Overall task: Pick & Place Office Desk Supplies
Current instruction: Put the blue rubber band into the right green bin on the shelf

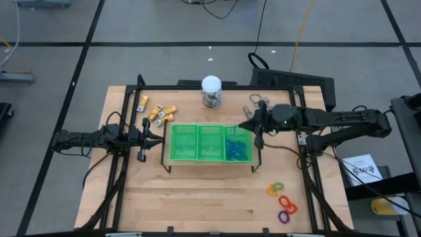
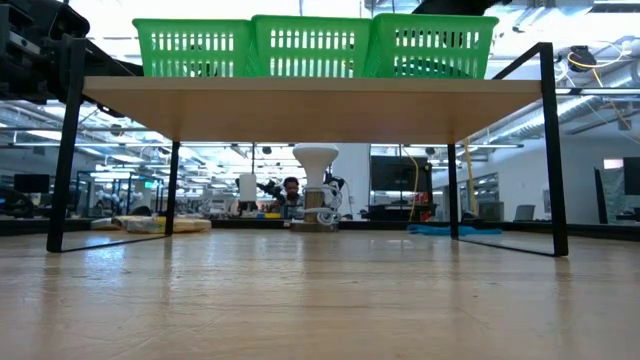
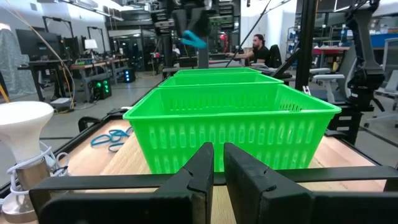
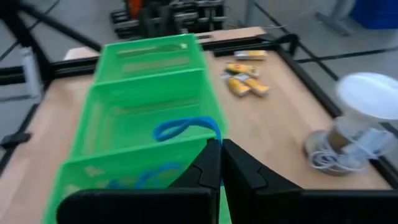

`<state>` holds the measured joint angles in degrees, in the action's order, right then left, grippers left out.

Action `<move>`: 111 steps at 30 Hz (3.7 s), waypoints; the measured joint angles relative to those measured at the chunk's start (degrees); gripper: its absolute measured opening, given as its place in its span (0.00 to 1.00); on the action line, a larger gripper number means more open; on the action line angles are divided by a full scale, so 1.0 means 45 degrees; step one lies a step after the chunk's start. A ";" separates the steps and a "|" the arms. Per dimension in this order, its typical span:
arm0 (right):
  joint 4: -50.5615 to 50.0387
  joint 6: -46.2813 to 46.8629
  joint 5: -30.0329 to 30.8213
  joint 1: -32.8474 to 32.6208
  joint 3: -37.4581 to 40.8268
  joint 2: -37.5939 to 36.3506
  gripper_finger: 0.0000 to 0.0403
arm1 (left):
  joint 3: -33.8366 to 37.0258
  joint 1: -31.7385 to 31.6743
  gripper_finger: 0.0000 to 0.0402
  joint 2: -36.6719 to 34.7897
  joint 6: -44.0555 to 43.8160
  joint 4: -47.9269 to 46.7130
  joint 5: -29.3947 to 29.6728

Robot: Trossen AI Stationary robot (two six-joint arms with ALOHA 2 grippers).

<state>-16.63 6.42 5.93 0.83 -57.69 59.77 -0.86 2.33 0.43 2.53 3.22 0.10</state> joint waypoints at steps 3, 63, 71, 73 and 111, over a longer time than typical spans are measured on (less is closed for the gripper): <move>-0.0255 0.0000 0.0005 -0.0574 0.0000 0.0000 0.00 | 0.0000 -0.0002 0.11 -0.0003 -0.0002 0.0000 0.0000; 0.0847 0.0163 0.5988 0.7838 0.4960 -0.0073 0.32 | 0.0000 0.0003 0.11 0.0000 -0.0001 0.0000 0.0000; 0.3333 0.1511 0.2014 0.9025 0.7185 0.0013 0.32 | 0.0000 0.0003 0.11 0.0000 -0.0002 0.0000 0.0000; 0.3454 0.1752 0.1612 0.9064 0.7387 0.0195 0.32 | 0.0000 0.0003 0.11 0.0000 -0.0002 0.0000 0.0000; 0.4259 0.1705 -0.0197 1.0318 0.4901 0.6188 0.45 | 0.0000 0.0003 0.11 0.0000 0.0003 0.0000 0.0000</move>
<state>2.54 14.09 5.05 47.27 -35.64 87.61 -0.86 2.35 0.43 2.55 3.22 0.10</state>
